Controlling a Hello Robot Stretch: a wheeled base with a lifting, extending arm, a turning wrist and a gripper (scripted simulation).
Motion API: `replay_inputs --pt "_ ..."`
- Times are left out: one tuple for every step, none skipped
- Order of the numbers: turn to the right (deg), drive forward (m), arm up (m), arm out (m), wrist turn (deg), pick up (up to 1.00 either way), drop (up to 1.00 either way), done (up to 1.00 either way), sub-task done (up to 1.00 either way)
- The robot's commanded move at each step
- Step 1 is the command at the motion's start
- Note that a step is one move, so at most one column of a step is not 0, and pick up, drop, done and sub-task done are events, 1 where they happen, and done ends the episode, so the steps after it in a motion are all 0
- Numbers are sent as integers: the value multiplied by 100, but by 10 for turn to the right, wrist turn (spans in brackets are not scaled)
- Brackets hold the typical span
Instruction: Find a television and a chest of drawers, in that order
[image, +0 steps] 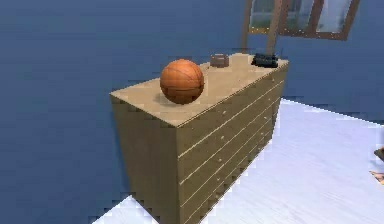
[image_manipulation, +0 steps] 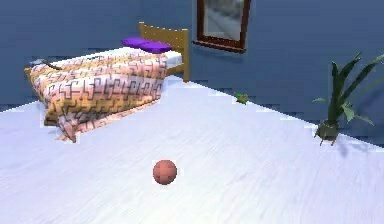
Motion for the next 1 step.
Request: replay_inputs --pt "0 0 0 0 0 0 0 100 0"
